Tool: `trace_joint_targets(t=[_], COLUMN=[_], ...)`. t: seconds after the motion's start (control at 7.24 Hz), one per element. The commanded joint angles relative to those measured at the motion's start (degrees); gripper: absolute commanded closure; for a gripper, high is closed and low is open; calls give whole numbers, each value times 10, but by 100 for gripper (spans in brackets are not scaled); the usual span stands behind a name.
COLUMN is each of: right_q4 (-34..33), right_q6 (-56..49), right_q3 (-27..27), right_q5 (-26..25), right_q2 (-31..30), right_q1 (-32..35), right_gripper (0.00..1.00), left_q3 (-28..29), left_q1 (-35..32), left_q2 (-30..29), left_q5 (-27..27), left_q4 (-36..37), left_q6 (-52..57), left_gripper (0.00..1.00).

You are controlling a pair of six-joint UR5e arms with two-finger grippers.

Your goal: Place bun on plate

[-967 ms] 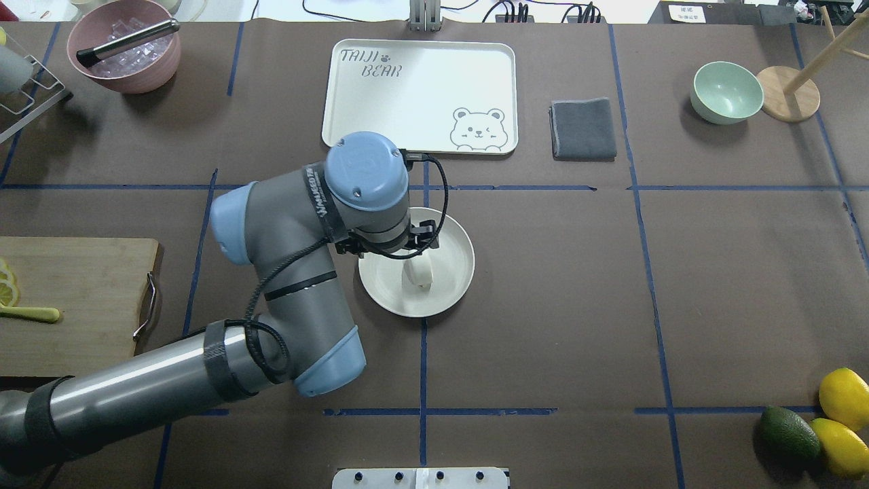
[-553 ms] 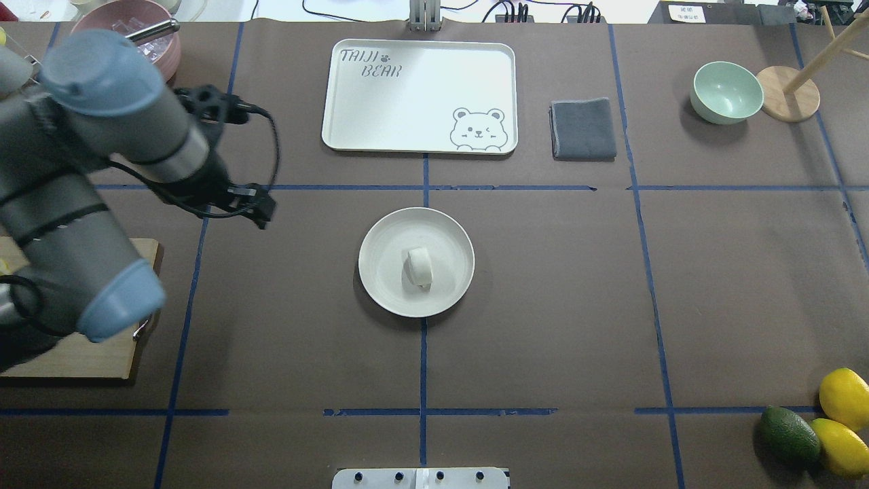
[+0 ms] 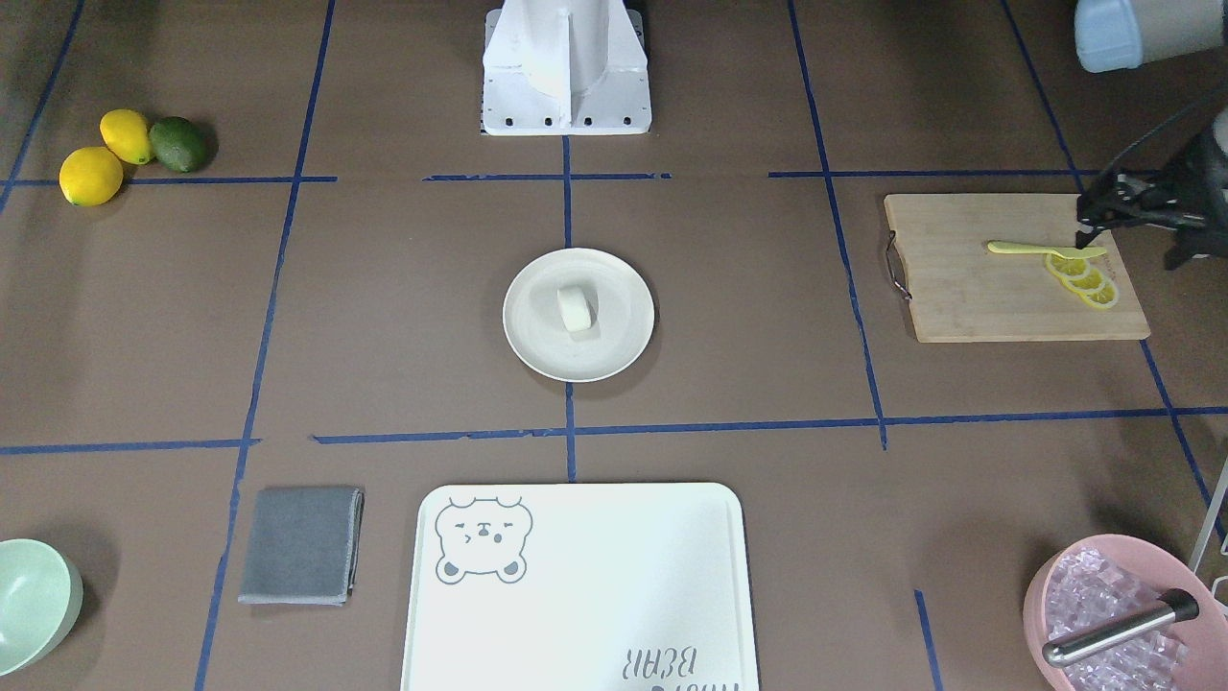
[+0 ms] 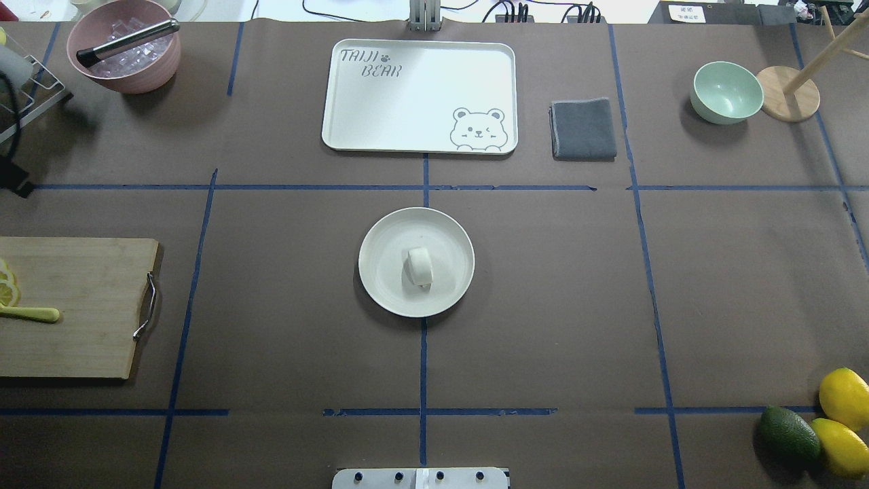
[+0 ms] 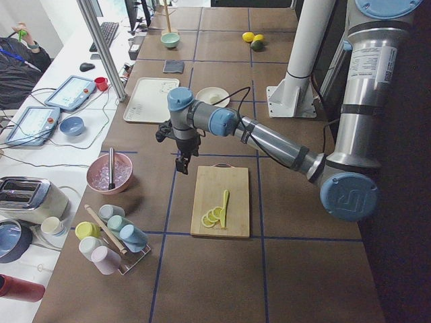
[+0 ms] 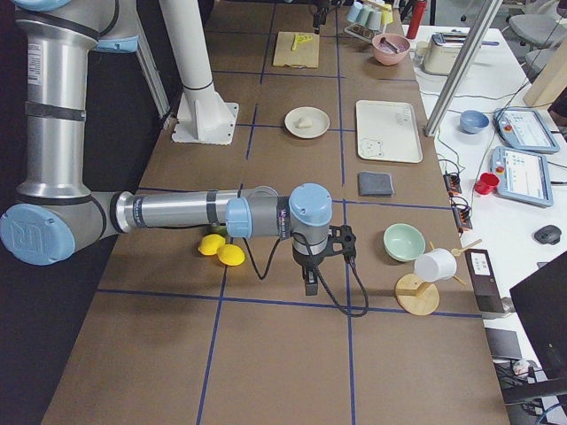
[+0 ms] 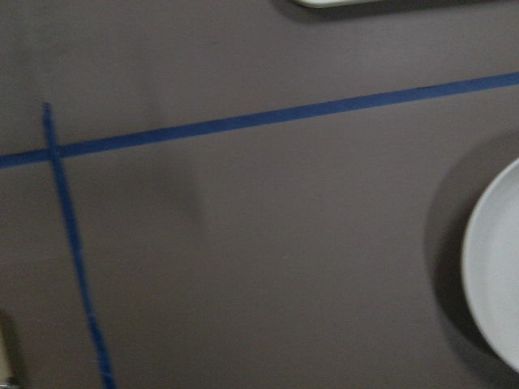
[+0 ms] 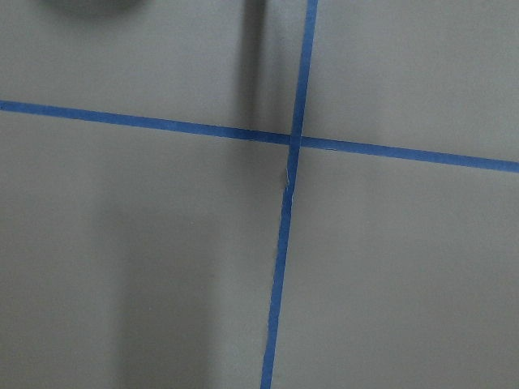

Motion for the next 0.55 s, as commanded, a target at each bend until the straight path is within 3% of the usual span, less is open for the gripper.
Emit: trace_joint_targets(t=[0.0, 0.41], right_q4=[1, 0], right_q6=[0, 1], right_q3=[0, -2], right_q5=[2, 3], right_q2=[-4, -6], right_q1=[0, 0], right_gripper=[0, 0], left_q3=[24, 61], left_q1=[-42, -60], left_q2=[58, 63], left_q5=[-14, -17], left_q4=[-6, -1], left_q6=[19, 8], left_gripper=[0, 0])
